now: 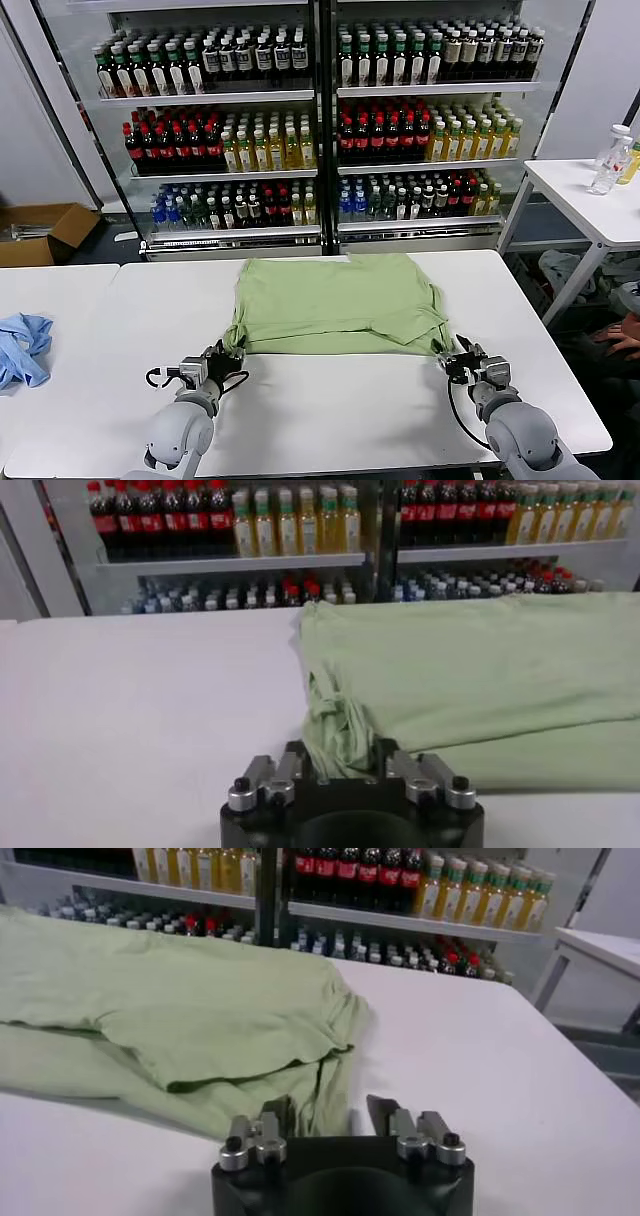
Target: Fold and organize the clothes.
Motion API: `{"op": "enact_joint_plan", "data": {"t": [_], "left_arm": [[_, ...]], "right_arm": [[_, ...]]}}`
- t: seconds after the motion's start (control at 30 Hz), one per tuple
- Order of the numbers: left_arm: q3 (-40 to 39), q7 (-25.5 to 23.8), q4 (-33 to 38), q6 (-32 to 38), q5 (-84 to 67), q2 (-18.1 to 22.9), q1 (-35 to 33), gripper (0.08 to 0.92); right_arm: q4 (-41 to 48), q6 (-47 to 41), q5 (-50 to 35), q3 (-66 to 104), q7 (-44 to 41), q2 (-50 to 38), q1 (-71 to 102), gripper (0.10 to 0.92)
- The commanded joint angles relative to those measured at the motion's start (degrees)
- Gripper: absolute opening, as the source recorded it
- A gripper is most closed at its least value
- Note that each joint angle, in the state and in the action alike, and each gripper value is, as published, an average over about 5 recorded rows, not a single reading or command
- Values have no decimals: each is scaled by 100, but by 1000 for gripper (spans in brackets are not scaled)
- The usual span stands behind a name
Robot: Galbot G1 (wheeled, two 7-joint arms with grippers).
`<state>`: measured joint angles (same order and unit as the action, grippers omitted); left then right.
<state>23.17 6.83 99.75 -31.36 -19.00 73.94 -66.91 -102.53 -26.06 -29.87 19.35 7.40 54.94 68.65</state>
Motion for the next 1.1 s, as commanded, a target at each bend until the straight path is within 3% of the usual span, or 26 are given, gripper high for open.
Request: {"op": "enact_joint_plan", "data": {"t": [0.03,0.27,0.4,0.67,0.8,0.97,1.1], "left_arm": [[54,-20,-132,-164,-746,0,0,330],[205,-11,401,-152,-748,44,-457,133],[321,15,877,-158,-651,88,-1029,99],[547,139,2677,-122,-101,183,-2923,99],[670,249,3039,-53,152,261,-3699,99],[872,355,3099,-30,427,267,-4053,99],[1046,388,3137,-79,386,214,-3975,99]], "right_arm": [[-1,32,-228,-18,-161,-75,68,361],[-493,446,52,419,-453,-230,771,165],[-982,573,215,814,-500,-296,1442,116],[-2373,691,776,1726,-578,-194,3394,116],[-2672,735,1161,1889,-558,33,4136,116],[-2861,510,1666,1849,-506,126,4460,117],[-2986,462,1941,1740,-474,178,4377,173]]}}
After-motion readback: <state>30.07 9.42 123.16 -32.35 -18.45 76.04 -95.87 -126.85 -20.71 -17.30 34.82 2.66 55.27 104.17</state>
